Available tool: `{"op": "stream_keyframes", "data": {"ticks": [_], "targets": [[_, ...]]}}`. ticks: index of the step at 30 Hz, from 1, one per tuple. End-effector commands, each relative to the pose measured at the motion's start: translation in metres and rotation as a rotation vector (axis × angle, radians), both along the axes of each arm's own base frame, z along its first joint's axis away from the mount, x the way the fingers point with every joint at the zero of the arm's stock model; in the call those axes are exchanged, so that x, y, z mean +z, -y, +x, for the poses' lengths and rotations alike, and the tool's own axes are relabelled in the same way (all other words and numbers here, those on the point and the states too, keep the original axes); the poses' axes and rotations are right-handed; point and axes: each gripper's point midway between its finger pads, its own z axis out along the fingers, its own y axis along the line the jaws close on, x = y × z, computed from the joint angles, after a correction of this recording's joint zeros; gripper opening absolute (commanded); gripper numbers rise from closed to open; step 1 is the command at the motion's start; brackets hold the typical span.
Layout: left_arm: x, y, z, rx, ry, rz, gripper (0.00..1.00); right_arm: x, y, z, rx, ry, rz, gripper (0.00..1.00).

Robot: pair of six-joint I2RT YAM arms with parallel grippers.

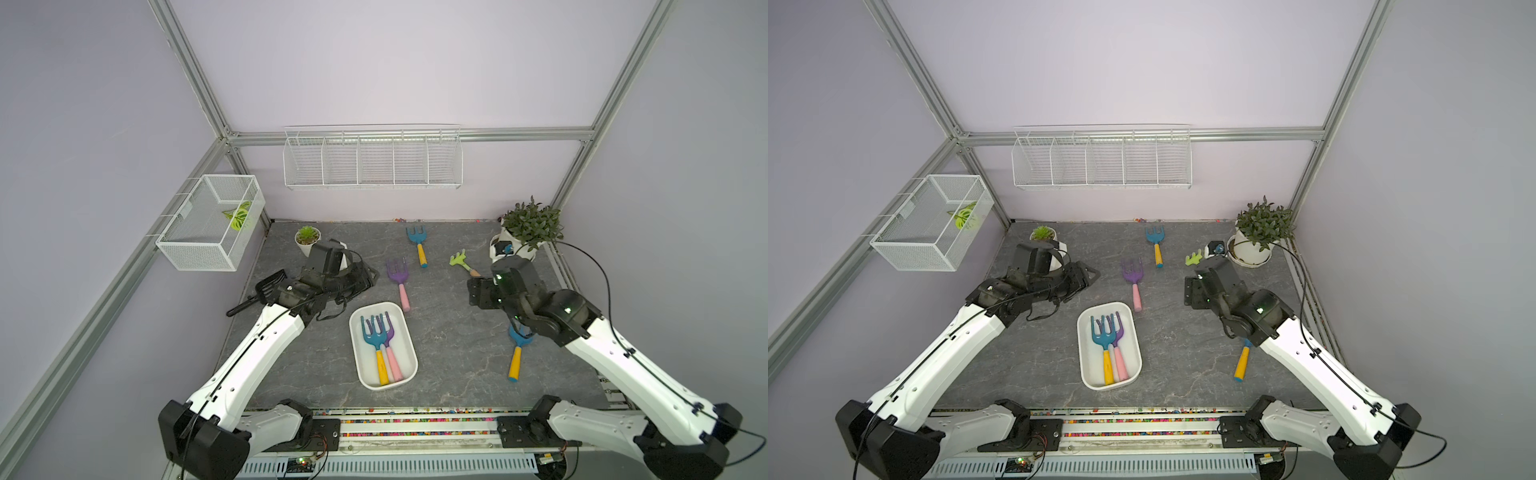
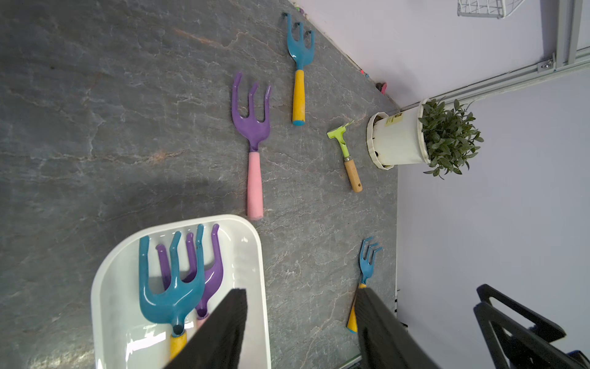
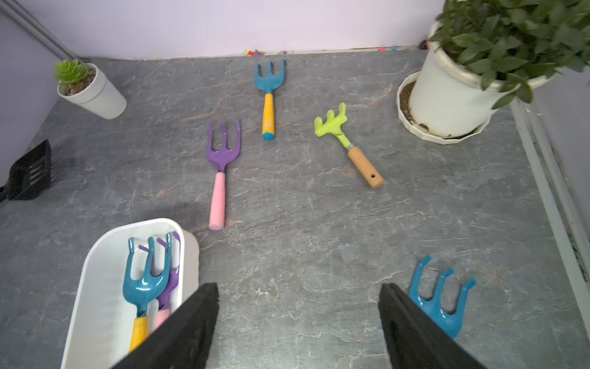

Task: Put the rake into the storage box
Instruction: Pick up the rake at the center of the board.

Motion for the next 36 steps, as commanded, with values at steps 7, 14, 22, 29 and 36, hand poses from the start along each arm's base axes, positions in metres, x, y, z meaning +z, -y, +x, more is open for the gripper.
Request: {"op": "stream_keyframes", "data": {"ticks": [7, 14, 22, 29, 36], "targets": [[-0.026, 0.030, 0.044, -0.136, -0.080, 0.120, 0.50, -0.013, 0.019, -0.026, 0.019, -0.093, -0.004, 0.80], [-0.065, 0.049, 0.067, -0.175, -0.185, 0.222, 0.46, -0.024, 0.031, -0.043, -0.005, -0.124, 0.006, 0.79], [-0.111, 0.080, 0.083, -0.214, -0.250, 0.357, 0.49, -0.042, 0.042, -0.060, -0.038, -0.176, 0.014, 0.80], [-0.157, 0.094, 0.090, -0.259, -0.329, 0.458, 0.50, -0.050, 0.041, -0.065, -0.050, -0.204, 0.043, 0.80], [-0.193, 0.093, 0.092, -0.272, -0.385, 0.505, 0.50, -0.072, 0.036, -0.072, -0.059, -0.246, 0.102, 0.80]]}}
